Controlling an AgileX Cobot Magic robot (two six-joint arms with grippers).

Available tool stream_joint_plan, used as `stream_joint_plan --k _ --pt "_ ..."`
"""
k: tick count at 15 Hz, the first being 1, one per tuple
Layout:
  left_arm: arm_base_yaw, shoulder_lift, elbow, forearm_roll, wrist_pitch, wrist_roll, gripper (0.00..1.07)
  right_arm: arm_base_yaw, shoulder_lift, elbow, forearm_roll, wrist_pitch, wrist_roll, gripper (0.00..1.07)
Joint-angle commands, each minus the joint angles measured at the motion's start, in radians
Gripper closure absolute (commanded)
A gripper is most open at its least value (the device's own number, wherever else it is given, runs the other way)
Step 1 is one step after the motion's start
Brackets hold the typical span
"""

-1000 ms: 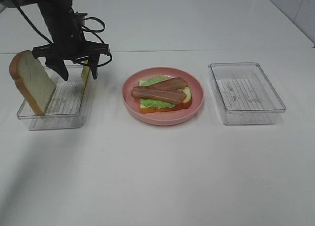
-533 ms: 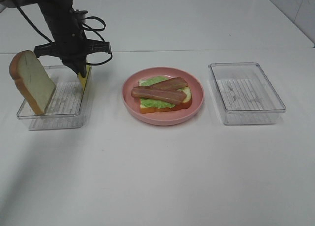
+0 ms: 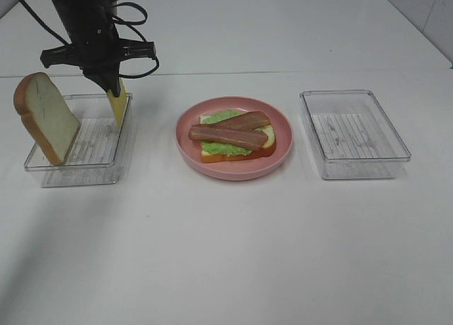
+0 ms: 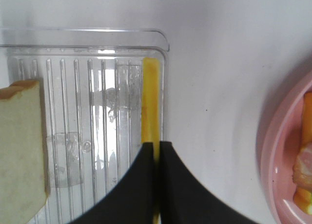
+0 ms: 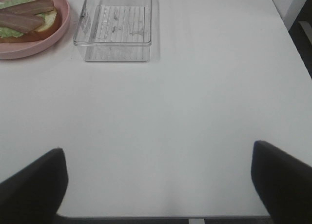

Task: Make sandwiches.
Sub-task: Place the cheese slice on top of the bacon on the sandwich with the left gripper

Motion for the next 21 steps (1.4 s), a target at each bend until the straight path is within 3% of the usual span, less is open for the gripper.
stream_joint_plan --k 1,2,6,11,14,18,21 --pt "-0.002 -0.018 -0.058 -0.023 0.084 0.024 1.07 -0.007 -0.031 0.004 -0.003 -0.011 -0.012 0.08" --pt "-0.019 -0.018 -0.146 -0.035 0.156 0.059 1.07 -0.007 -0.031 0.004 -0.003 -0.011 -0.012 0.08" --pt "-0.092 -0.031 -0.237 -0.114 0.125 0.074 1.07 -0.007 -0.031 0.004 -0.003 -0.011 -0.012 0.08" --pt "-0.195 -0.02 -0.237 -0.226 -0.006 0.074 1.07 -0.007 -0.031 0.004 -0.003 -0.011 -0.012 0.08" --pt "-0.254 0.02 -0.237 -0.361 -0.072 0.077 1.07 -0.007 -0.031 0.004 -0.003 -0.011 -0.012 0.08" --pt "-0.264 0.097 -0.237 -0.55 -0.064 0.182 1.07 -0.007 -0.031 0.004 -0.003 -0.011 -0.012 0.08" --pt "-0.26 0.15 -0.237 -0.559 -0.067 0.182 1.07 -0.007 -0.031 0.004 -0.003 -0.011 -0.012 0.08"
